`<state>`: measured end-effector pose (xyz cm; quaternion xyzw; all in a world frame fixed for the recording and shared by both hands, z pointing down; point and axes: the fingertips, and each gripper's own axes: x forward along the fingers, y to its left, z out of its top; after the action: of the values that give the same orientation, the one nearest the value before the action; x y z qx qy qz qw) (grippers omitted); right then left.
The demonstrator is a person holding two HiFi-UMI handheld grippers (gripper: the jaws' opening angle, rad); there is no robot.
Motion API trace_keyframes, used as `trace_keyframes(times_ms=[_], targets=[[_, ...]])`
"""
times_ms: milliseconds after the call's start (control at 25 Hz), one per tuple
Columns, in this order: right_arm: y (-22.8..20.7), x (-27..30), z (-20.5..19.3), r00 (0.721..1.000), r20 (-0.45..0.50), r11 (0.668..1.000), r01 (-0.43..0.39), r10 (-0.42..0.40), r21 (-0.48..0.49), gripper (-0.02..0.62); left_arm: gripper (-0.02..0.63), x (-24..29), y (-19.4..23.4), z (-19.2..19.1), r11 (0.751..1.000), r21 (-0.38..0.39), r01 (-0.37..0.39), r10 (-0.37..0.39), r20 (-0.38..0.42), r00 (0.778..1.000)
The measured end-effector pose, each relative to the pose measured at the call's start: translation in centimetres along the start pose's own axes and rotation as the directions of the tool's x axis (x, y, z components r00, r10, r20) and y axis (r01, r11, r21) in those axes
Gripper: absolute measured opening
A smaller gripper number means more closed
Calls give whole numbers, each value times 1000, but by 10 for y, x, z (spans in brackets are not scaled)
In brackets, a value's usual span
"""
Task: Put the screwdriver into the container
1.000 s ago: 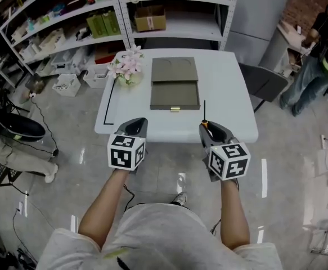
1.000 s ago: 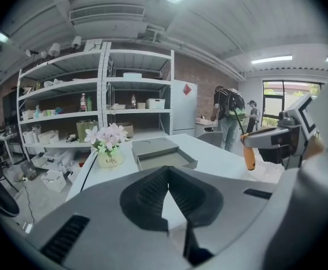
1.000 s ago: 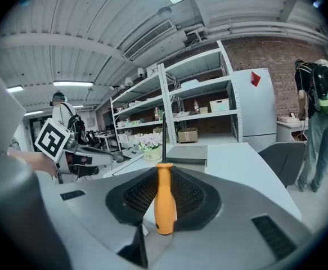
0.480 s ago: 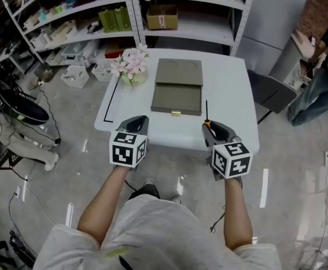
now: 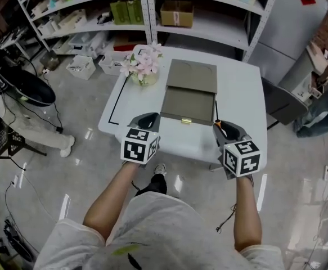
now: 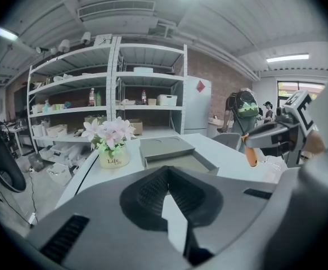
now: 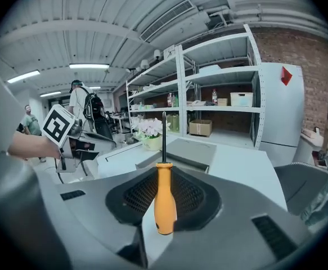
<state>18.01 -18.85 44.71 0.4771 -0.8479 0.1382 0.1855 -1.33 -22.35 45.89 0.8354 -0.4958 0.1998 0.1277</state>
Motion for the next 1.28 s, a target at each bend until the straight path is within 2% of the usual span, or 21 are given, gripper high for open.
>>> trace_keyframes(times_ms=[360, 600, 1000, 1280], targets=[[-19, 70, 11, 992, -118, 995, -54, 44, -89, 75, 5, 57, 40, 7, 1000, -9, 7, -7, -16, 1000], [-36, 105, 12, 971, -230, 988, -94, 63, -126, 75, 5, 91, 60, 15, 999, -30, 20, -21, -44, 999], [-33, 153, 1, 912, -387, 966, -211, 139, -151, 75, 6, 130, 81, 9, 997, -56, 47, -52, -89, 995], [-29, 178, -21, 854, -489, 955, -269, 175, -128, 75, 5, 142, 94, 4, 996, -78, 51, -59, -101, 993]])
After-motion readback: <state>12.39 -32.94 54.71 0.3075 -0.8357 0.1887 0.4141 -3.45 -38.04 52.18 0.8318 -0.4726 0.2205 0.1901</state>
